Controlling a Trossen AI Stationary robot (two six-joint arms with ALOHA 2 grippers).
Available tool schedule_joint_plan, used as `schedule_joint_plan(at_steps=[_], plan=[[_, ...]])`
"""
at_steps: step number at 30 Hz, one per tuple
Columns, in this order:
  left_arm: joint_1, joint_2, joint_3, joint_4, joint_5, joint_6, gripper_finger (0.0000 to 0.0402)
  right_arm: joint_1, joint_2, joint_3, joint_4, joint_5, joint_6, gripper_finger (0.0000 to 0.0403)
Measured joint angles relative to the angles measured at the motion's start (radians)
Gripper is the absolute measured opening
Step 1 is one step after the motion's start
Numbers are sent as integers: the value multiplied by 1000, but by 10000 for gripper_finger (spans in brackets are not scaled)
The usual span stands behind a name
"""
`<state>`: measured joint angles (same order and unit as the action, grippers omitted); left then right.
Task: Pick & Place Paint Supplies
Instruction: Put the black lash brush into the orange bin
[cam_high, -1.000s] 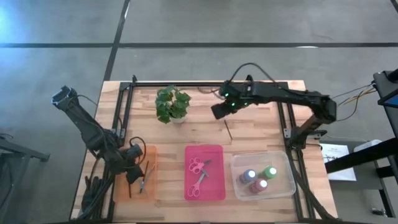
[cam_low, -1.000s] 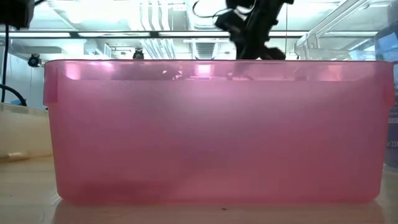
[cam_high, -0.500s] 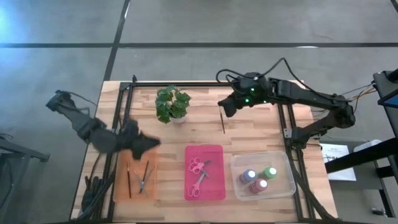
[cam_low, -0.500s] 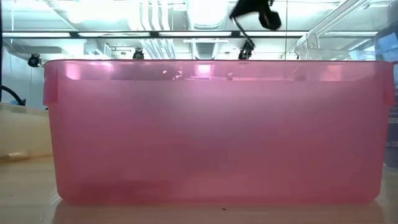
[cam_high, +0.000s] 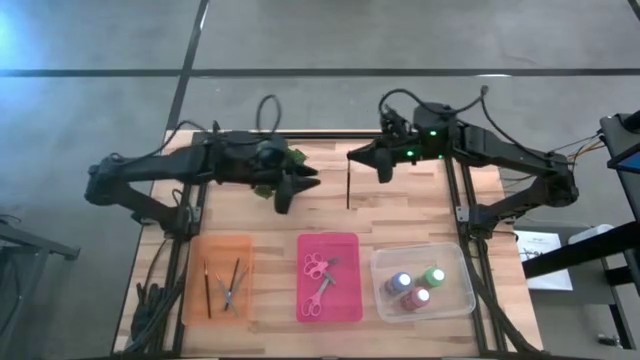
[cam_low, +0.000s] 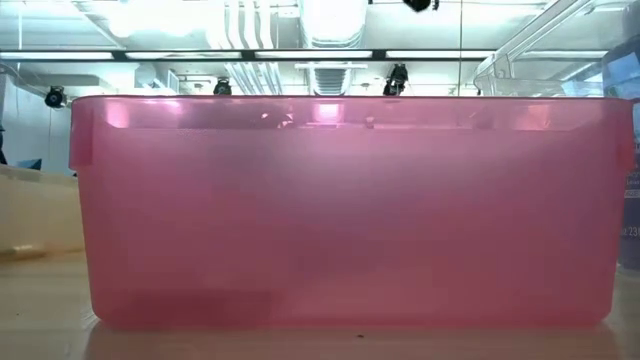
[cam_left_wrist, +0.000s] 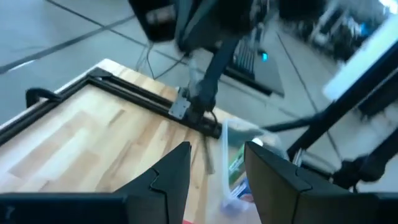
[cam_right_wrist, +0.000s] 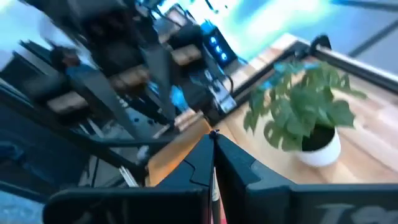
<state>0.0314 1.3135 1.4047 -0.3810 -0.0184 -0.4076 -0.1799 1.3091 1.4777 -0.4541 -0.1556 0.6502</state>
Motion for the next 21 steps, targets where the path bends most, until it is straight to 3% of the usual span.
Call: schedule_joint_plan(at_steps=[5, 12, 21], plan=[[2, 98, 72, -14, 51, 94, 157, 34, -32, 18, 0, 56, -11, 7], [8, 183, 89, 68, 139, 97, 157, 62, -18, 31, 14, 99, -10, 7], [11, 213, 87, 108, 141, 86, 157, 66, 15, 42, 37, 102, 0, 7]])
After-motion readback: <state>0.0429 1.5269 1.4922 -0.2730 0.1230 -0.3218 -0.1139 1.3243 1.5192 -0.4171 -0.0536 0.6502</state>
